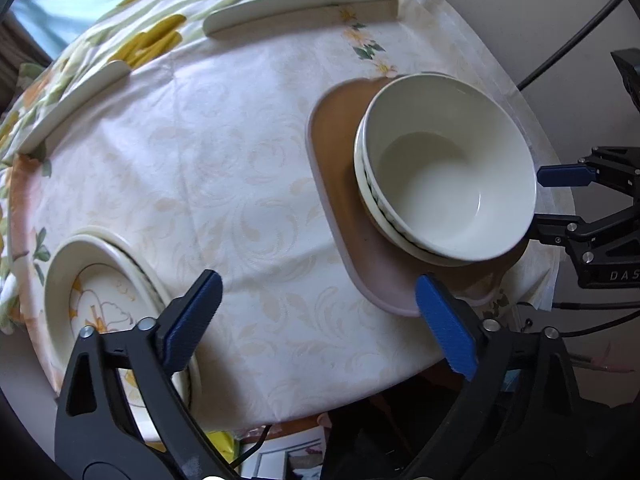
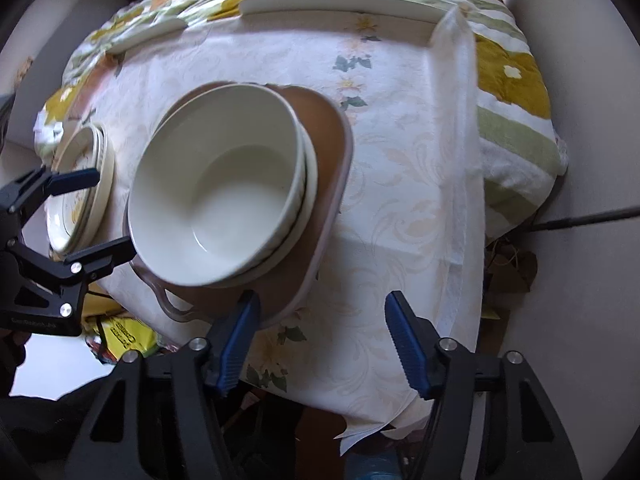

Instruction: Organize plates and bowls

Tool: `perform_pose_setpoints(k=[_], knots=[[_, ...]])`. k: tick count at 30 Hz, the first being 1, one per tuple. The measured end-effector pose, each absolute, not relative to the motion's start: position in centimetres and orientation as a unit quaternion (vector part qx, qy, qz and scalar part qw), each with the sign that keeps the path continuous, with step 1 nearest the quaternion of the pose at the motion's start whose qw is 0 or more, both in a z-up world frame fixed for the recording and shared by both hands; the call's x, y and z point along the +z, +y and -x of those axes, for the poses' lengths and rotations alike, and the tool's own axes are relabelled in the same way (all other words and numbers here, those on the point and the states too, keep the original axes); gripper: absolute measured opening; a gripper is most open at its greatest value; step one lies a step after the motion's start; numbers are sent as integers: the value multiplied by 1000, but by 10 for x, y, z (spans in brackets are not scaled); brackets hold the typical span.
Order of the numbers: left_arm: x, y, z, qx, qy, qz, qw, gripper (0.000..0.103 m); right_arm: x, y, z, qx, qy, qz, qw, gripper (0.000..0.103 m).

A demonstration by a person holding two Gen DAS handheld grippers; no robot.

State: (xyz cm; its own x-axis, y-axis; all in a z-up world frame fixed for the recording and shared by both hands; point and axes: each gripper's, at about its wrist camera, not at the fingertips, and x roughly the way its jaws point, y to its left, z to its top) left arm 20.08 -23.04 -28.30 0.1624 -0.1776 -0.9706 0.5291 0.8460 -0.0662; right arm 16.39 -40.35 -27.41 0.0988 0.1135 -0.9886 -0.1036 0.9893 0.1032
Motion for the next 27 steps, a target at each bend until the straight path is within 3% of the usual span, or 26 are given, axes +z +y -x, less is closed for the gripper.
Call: perform_pose_setpoints(k=[6,8,10,11,12,27], knots=[[-303,-246,-203,-255,620,-151,726,64,-292,-398,-172,96,681,-1,726,43],[-307,-252,-202,-262,620,-147,724,50,-298,-396,-172,108,678,-3,727,36],[-311,-258,-200,-272,617,-149,723,30,-300,-394,-169,122,664,0,738,31],[-313,-261,-198,-276,614,-151,724,27,-300,-393,-167,128,658,0,742,28],[-314,-263,-197,-273,609,-157,728,26,-301,-393,-166,133,653,-2,745,25],[-307,-257,-177,-267,560,-159,768,23,-294,-392,-151,165,598,26,784,25]])
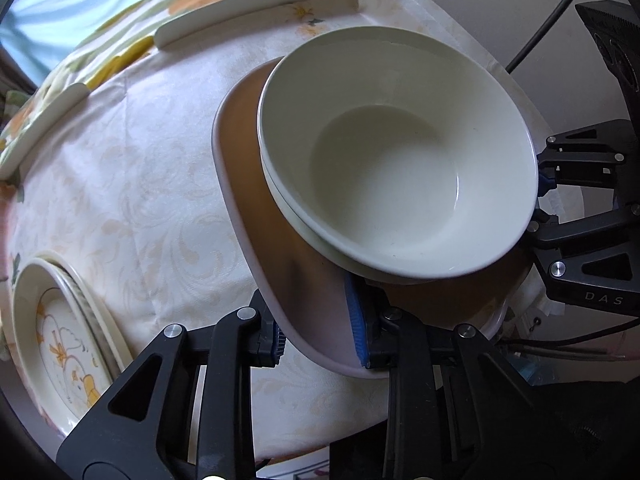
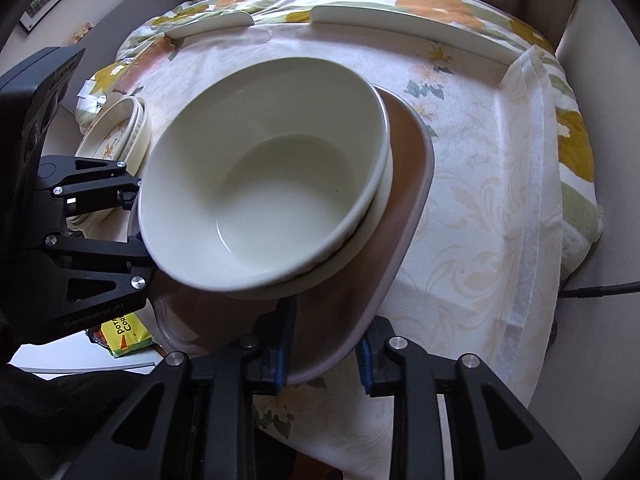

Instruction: Organize plates and bowls

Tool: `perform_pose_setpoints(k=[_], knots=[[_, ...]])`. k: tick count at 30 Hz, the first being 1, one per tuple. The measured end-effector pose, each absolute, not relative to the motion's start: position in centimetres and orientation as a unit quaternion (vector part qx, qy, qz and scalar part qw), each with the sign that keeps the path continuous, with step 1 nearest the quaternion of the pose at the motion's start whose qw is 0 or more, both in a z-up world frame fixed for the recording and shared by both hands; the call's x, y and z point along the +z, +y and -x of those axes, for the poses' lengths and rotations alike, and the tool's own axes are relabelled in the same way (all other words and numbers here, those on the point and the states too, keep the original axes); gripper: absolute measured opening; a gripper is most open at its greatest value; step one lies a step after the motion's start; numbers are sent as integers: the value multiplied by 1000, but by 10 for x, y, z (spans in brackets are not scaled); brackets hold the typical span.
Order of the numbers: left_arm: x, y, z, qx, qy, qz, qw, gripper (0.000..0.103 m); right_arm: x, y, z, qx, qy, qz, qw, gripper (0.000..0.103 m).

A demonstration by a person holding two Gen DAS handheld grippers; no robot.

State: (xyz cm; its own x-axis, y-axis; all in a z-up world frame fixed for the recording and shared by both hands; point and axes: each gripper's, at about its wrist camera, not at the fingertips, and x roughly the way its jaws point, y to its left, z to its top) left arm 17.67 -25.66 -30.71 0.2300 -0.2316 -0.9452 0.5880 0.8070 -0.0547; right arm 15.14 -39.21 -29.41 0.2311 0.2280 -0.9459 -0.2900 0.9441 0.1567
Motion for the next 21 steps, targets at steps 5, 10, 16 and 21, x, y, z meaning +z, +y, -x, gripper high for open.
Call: perform_pose_setpoints(k=[5,10,16,21], knots=[[-282,-243,-168,-253,543,-151,786,23,-274,-382,-152,179,580,42,793,25],[-250,-216,-162,-235,527,-140,805,23,-242,-357,-156,198,562,67,800,25],[-222,-166,-159,-210,518,-129,819,23,-216,-311,-159,220,545,91,804,25],[-215,-114,-157,-196,525,-124,819,23,-212,-258,-165,234,541,95,802,25]])
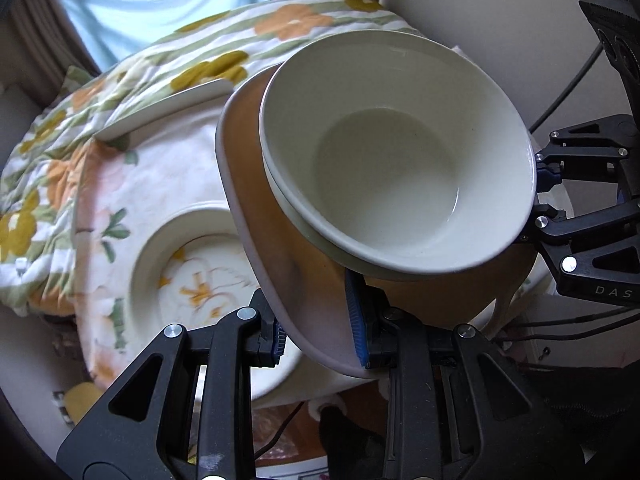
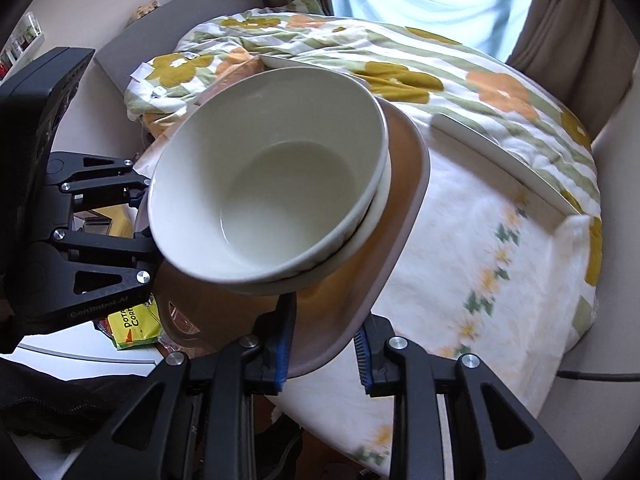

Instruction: Organize plates and bowls

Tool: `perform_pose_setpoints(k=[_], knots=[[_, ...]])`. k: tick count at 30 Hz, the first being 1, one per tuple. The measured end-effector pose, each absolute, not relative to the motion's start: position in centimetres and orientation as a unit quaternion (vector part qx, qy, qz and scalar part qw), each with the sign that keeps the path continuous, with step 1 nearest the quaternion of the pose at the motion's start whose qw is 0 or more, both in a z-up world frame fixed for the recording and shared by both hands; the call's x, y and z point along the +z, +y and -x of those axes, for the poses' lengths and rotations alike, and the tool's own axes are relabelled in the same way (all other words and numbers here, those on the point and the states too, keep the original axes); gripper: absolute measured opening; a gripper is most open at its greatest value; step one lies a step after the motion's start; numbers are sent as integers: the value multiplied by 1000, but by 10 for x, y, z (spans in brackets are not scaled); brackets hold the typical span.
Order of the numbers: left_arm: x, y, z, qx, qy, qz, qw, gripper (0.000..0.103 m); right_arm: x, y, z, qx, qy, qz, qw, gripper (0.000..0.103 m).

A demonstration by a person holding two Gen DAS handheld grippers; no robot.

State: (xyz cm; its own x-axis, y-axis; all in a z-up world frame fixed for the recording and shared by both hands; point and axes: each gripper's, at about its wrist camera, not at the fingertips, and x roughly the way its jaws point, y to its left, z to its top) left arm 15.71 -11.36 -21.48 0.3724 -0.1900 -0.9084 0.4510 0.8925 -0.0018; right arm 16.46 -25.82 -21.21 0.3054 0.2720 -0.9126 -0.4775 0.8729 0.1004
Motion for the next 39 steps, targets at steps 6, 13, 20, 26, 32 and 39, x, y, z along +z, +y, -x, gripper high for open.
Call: perform_pose_setpoints(k=[6,13,20,26,32,39], knots=[[-221,-52,-167,-189,537,-126,812,23,-218,-198,-171,241,546,87,798,25],[-247,-2,-181,-193,558,-129,796,23,-241,-143,-178,243,562,73,787,25],[-268,14,-182,-208,563,-133,788,23,-261,-125,-175,226,576,63,783,25],[-278,18,-182,-218,556,-132,791,23,-267,-121,-172,208,570,64,792,25],[-282,19,-184,-218,558,-139,788,23,-269,-118,-169,195,571,69,794,25],[-281,18,-188,-215,580,-143,773,24,-270,-122,-174,187,583,41,790,25]])
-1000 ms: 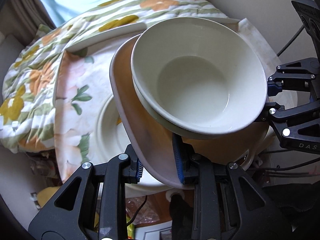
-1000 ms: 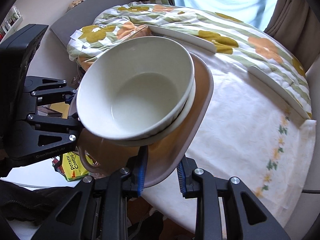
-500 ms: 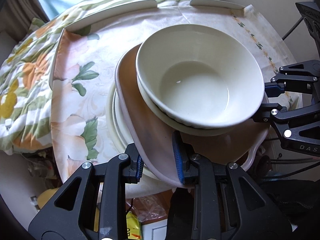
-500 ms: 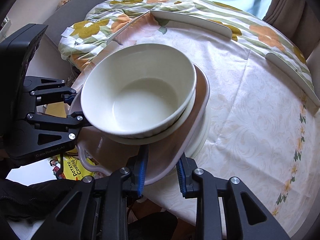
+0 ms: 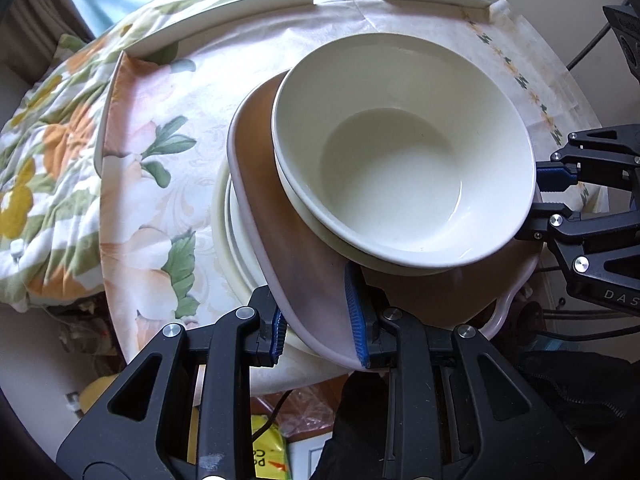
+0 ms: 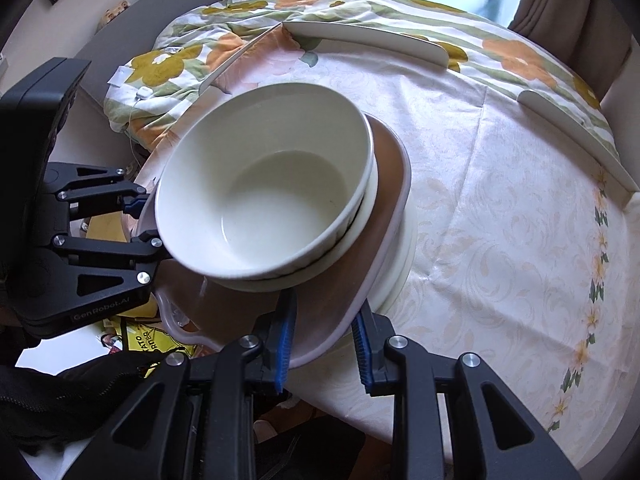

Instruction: Organize plates and bowls

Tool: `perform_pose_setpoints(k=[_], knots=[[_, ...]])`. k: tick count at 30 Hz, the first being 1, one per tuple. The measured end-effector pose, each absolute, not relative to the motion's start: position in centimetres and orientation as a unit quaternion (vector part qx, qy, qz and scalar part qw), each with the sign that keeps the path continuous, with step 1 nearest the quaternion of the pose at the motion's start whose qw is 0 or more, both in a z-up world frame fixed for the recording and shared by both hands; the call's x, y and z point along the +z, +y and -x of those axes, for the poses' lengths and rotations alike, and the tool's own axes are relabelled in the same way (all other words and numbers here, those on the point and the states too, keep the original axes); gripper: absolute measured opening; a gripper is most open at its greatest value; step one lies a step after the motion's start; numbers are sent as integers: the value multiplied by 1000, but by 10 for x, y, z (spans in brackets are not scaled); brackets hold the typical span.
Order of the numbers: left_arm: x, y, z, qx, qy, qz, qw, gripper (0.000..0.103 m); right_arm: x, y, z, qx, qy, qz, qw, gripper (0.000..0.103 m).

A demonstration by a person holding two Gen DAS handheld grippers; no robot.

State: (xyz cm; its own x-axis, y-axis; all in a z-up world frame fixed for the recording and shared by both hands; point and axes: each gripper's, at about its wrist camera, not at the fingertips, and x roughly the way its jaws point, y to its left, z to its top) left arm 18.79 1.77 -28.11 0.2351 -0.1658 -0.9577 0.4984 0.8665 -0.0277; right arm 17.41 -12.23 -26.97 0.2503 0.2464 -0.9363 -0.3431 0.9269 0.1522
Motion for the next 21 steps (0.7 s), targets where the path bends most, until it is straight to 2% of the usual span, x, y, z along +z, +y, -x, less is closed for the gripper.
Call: perform_pose_setpoints(k=[2,3,4,6,12,16,18,21], knots=[[-280,17,-187,-215,585,-143,769,27,-269,-122,-176,183,588,39,787,25],[-277,17,-187,-218,585,-144,768,35,-269,-121,-176,181,590,39,786,25],[-273,16,-185,-220,580,-147,771,53,-268,-121,-176,181,590,43,786,25],[-265,14,-182,-217,567,-158,778,74,-267,-120,-175,182,591,45,785,28],[-258,11,-179,-219,571,-162,775,75,-259,-120,-172,177,599,39,780,40],[-254,16,-178,-217,578,-152,772,75,-251,-126,-167,162,602,19,782,40],[-249,20,-174,-214,577,-144,775,75,-247,-130,-163,152,599,12,786,46],[-235,28,-164,-206,566,-128,788,75,-233,-138,-151,141,584,-3,800,46]])
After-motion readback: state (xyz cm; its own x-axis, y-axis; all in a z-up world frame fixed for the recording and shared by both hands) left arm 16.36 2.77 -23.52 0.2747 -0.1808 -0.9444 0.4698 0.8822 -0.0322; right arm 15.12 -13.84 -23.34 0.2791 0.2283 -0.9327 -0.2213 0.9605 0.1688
